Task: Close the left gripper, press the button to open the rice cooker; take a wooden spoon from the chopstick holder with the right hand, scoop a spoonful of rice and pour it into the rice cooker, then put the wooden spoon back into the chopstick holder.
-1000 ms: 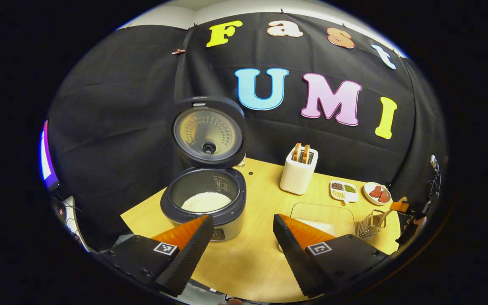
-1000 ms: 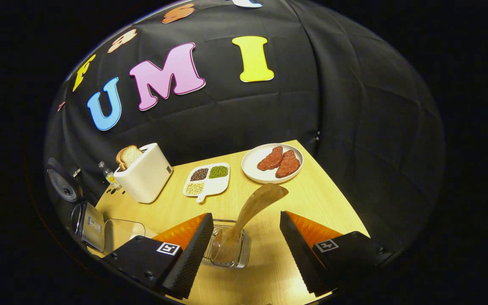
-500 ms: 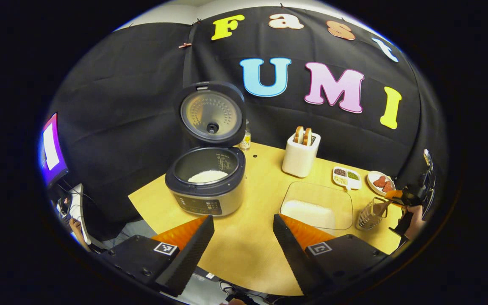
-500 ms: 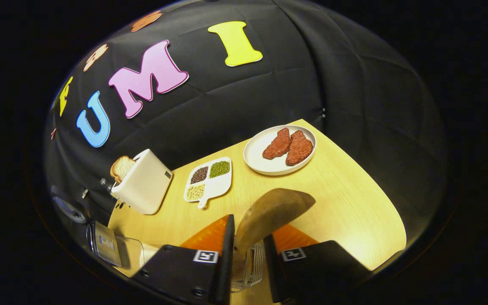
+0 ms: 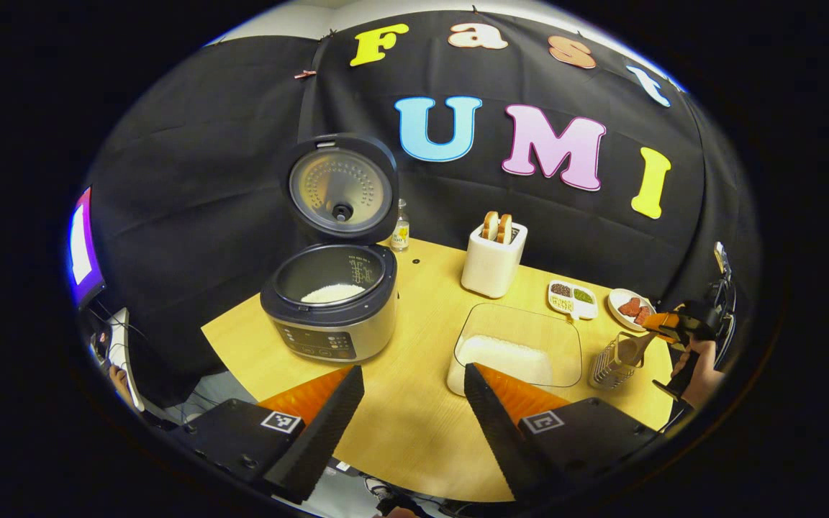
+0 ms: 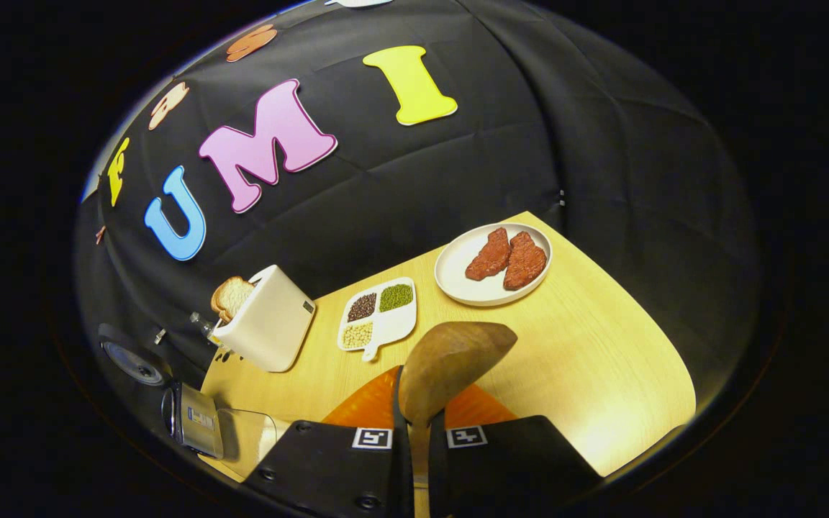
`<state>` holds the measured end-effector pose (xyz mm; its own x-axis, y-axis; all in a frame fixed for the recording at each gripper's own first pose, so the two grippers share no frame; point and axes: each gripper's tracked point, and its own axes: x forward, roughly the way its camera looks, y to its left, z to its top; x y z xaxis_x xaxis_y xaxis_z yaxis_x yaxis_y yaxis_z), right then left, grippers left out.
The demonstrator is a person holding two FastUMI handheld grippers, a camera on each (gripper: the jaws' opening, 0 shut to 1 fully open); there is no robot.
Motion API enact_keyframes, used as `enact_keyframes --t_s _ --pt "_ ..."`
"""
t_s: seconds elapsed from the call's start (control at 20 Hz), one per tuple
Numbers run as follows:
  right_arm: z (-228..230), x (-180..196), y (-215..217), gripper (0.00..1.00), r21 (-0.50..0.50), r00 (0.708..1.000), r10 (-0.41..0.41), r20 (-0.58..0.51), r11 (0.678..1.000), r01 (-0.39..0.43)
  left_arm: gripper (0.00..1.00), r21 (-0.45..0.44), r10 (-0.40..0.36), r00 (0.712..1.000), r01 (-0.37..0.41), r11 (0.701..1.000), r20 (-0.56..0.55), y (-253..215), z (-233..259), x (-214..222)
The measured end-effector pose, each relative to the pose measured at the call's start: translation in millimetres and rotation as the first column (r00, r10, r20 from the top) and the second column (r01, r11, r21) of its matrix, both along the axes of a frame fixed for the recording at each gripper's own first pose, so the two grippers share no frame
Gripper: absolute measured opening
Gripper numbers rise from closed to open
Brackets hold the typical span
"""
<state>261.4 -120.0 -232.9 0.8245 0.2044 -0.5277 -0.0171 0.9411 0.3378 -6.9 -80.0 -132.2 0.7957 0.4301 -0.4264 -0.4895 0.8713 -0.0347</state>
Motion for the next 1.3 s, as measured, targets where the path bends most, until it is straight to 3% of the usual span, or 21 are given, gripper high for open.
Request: enact_keyframes --t_s 0.2,0.35,0.6,0.8,1.1,1.3 --pt "38.0 -1.1 1.2 0.12 -0.023 0.997 -0.021 0.074 0.999 0.023 0.96 -0.021 -0.032 0.998 0.033 0.999 0.055 11.0 7.4 1.2" --pt "71.0 -11.8 16.7 0.12 -0.048 0.99 0.009 0.14 0.999 -0.003 0.96 -0.03 -0.048 0.996 0.05 0.998 0.078 24.2 8.4 0.4" --pt "98.1 -38.9 65.7 0.12 -0.105 0.982 0.079 0.174 0.993 -0.061 0.95 0.031 -0.174 0.978 0.171 0.985 0.112 39.8 16.5 -0.6" --pt "117.8 -54.7 113.5 0.13 -0.079 0.975 0.113 0.192 0.992 -0.1 0.95 0.002 -0.187 0.974 0.188 0.982 0.129 66.3 6.7 -7.2" --pt "110.9 -73.2 167.9 0.12 -0.079 0.973 0.136 0.186 0.989 -0.123 0.95 -0.094 -0.218 0.965 0.233 0.968 0.142 108.7 -5.2 -18.5" --pt "75.5 -86.5 193.5 0.12 -0.11 0.975 0.164 0.151 0.983 -0.148 0.95 -0.087 -0.227 0.966 0.238 0.967 0.123 138.2 -13.8 -20.7"
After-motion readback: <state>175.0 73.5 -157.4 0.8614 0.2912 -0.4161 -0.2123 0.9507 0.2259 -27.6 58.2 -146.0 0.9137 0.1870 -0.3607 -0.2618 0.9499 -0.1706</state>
